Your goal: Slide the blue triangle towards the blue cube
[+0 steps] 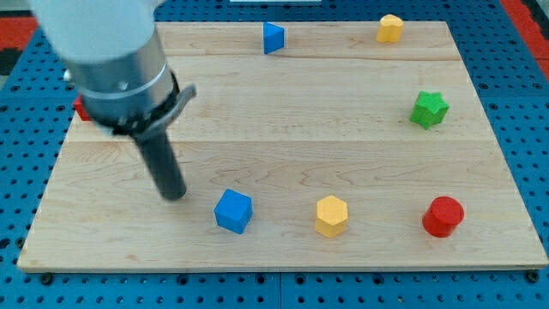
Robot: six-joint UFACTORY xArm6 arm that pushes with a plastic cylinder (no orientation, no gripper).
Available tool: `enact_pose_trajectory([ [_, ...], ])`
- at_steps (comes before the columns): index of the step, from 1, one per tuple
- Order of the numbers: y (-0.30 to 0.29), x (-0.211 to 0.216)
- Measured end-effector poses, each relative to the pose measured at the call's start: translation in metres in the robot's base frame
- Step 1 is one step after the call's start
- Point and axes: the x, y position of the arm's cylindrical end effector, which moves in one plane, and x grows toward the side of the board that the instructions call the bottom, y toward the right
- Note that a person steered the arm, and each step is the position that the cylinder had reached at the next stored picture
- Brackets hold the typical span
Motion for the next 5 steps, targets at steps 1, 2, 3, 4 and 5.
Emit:
enact_pose_trajectory([
  [1,0.096,-0.069],
  [2,0.18,-0.148],
  [3,0.216,-0.245],
  [4,0.178,-0.307],
  [5,0.101,-0.3],
])
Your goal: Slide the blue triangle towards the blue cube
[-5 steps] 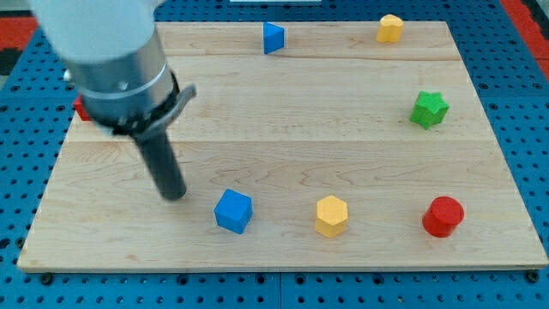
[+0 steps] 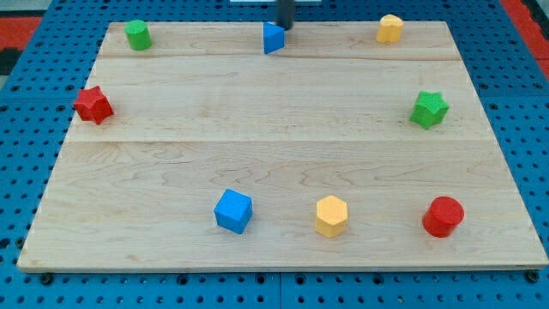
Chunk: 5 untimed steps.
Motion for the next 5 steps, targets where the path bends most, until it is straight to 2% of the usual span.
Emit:
enact_pose_trajectory([
  [1,-0.03,0.058],
  [2,-0.033,0.058],
  [3,-0.019,0.022],
  [4,0.025,0.061],
  [5,-0.022,0.094],
])
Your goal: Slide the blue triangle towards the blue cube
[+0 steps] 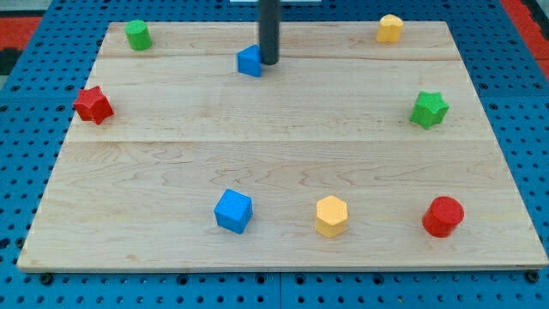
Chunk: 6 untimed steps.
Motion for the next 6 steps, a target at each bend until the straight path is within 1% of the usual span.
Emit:
enact_pose_trajectory([
  [1,-0.01,-0.03],
  [2,-0.05,-0.018],
  [3,-0.103,0.028],
  [4,-0.094,0.105],
  [5,-0.08,0.134],
  [6,-0.08,0.151],
])
